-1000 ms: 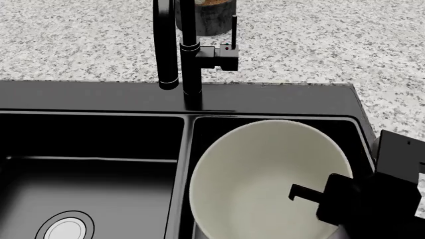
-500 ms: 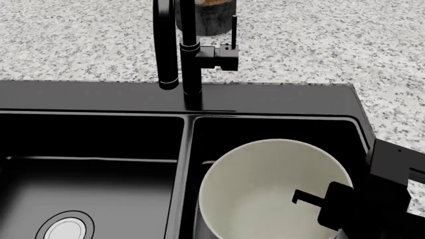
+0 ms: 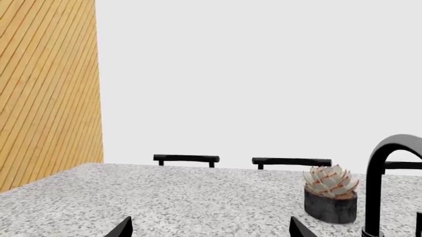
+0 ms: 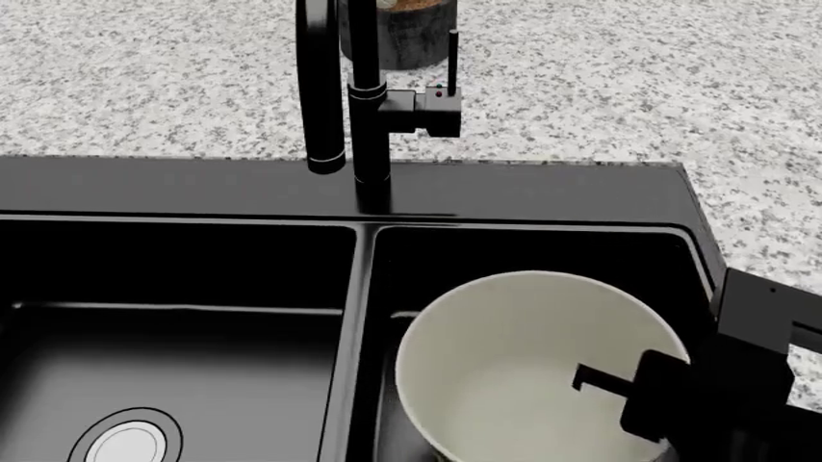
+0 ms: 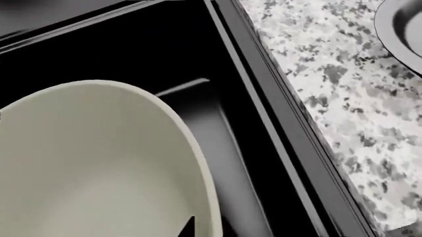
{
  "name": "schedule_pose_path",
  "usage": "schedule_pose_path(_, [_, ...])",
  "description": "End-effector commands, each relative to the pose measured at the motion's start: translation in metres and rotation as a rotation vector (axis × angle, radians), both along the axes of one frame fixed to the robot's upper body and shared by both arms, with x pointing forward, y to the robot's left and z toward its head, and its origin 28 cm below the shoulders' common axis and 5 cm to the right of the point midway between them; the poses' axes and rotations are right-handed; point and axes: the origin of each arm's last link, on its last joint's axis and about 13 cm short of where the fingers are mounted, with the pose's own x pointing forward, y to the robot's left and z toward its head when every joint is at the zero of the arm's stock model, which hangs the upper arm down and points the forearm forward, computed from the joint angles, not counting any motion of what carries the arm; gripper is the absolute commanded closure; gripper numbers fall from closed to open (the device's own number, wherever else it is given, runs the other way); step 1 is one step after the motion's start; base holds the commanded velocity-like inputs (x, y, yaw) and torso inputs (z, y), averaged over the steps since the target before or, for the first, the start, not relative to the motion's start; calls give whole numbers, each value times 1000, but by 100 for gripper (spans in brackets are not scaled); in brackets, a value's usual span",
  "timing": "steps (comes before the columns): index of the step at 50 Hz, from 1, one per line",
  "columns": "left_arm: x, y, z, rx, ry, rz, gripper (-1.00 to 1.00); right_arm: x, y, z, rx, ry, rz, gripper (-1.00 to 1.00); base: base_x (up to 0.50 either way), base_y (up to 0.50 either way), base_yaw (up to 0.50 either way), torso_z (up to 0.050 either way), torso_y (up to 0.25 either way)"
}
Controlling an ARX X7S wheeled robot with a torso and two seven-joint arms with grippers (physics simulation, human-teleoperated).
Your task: Move the fresh-baked cupcake off the tray onto the counter, and place the bowl used for mixing into the sink.
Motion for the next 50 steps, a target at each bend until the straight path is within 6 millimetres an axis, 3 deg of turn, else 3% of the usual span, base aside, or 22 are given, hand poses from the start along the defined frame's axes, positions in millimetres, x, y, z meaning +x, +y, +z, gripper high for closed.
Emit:
schedule_pose_path(1, [2, -2, 0, 5, 7, -10, -100, 6, 5, -25, -7, 93, 49, 100, 0, 0, 0, 0, 0])
schedule_pose_path(3, [2, -2, 0, 5, 7, -10, -100, 6, 5, -25, -7, 93, 49, 100, 0, 0, 3, 0, 0])
schedule_pose_path(4, [3, -3, -1, 3, 14, -11, -100, 6, 6, -36, -27, 134, 74, -100, 0, 0, 0, 0, 0])
schedule_pose_path(7, [3, -3, -3, -2, 19, -11, -100, 3, 5, -31, -39, 126, 78, -100, 0, 1, 1, 0, 0])
schedule_pose_path(8, [4, -3, -4, 2, 20, -10, -100, 0, 3, -13, -71, 71, 63, -100, 0, 0, 0, 0, 0])
schedule_pose_path(12, [4, -2, -5, 0, 23, -10, -100, -9, 5, 16, -121, -16, 53, -100, 0, 0, -1, 0, 0])
schedule_pose_path(21, [4, -2, -4, -4, 24, -10, -100, -29, 12, 66, -219, -159, 44, -100, 0, 0, 0, 0, 0])
schedule_pose_path(29, [4, -4, -2, 0, 22, -15, -100, -62, 19, 123, -264, -342, 25, -100, 0, 0, 0, 0, 0])
schedule_pose_path(33, [3, -4, 0, 4, 15, -18, -100, -78, 21, 141, -287, -419, 15, -100, 0, 0, 0, 0, 0])
schedule_pose_path(38, [2, -4, 1, 11, 12, -20, -100, -105, 24, 154, -303, -531, -11, -100, 0, 0, 0, 0, 0])
schedule_pose_path(50, [-1, -6, 5, 30, 1, -24, -100, -152, 44, 141, -419, -678, 80, -100, 0, 0, 0, 0, 0])
